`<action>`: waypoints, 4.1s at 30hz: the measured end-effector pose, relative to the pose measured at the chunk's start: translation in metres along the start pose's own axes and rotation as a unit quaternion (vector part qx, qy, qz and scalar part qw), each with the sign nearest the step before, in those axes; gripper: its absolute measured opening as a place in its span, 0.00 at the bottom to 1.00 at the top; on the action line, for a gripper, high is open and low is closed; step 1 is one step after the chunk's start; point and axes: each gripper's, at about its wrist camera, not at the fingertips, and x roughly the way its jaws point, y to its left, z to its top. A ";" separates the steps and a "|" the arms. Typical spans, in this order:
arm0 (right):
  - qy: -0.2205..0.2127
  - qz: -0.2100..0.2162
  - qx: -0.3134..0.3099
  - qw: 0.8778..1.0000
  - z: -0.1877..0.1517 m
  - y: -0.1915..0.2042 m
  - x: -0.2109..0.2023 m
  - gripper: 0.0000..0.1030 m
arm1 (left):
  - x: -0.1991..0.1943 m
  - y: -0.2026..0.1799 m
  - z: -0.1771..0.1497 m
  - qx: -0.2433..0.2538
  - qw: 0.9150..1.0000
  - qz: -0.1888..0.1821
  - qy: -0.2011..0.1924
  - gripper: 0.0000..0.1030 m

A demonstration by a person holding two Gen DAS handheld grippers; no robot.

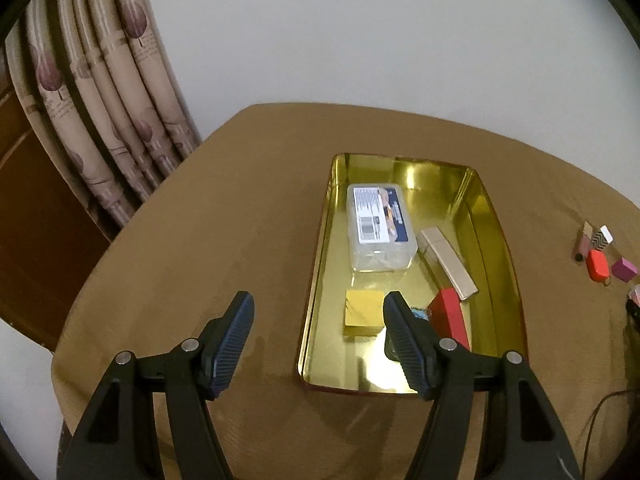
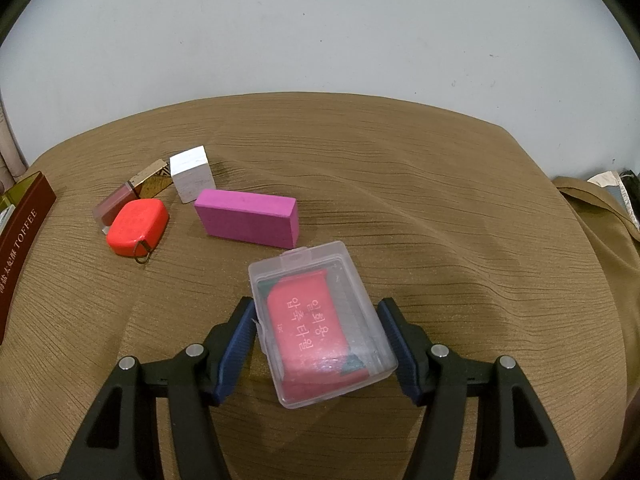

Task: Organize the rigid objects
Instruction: 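Carry the clear red-filled box with the right gripper and lower it into the tin, then open the right gripper to release the clear box in the tin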

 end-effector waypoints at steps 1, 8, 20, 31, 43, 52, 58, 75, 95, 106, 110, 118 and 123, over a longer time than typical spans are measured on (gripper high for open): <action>0.000 0.000 0.000 1.000 0.000 0.000 0.000 0.62 | 0.001 0.000 0.000 0.001 1.000 0.002 0.001 0.62; 0.003 -0.007 0.005 1.000 0.001 0.004 -0.003 0.61 | 0.002 0.005 -0.001 -0.015 1.000 -0.005 -0.007 0.69; -0.011 -0.005 0.001 1.000 0.007 0.035 -0.036 0.61 | 0.010 0.013 -0.002 -0.025 1.000 0.007 0.006 0.76; -0.040 0.076 -0.049 0.995 0.027 0.104 -0.082 0.60 | 0.011 0.025 0.000 -0.051 0.999 0.015 0.007 0.80; -0.043 0.160 -0.129 0.978 0.029 0.214 -0.107 0.61 | 0.016 0.061 0.005 -0.107 0.994 0.029 0.012 0.83; -0.049 0.207 -0.182 0.960 0.034 0.294 -0.122 0.61 | 0.020 0.075 0.003 -0.136 0.990 0.028 0.021 0.84; -0.034 0.216 -0.220 0.951 0.032 0.343 -0.111 0.61 | 0.022 0.080 0.004 -0.147 0.988 0.030 0.024 0.84; 0.015 0.171 -0.256 0.951 0.034 0.388 -0.055 0.61 | 0.028 0.088 0.003 -0.163 0.985 0.034 0.033 0.85; 0.036 0.167 -0.253 0.952 0.030 0.395 -0.041 0.62 | 0.031 0.084 0.003 -0.153 0.987 0.030 0.034 0.85; 0.035 0.180 -0.243 0.952 0.034 0.385 -0.058 0.62 | 0.031 0.079 0.005 -0.148 0.988 0.031 0.034 0.85; 0.032 0.194 -0.237 0.952 0.034 0.379 -0.071 0.62 | 0.031 0.078 0.005 -0.146 0.988 0.033 0.033 0.85; 0.004 0.216 -0.206 0.954 0.038 0.343 -0.098 0.62 | 0.030 0.074 0.006 -0.140 0.989 0.036 0.032 0.85; -0.013 0.178 -0.179 0.968 0.044 0.280 -0.094 0.62 | 0.030 0.070 0.006 -0.133 0.990 0.037 0.033 0.85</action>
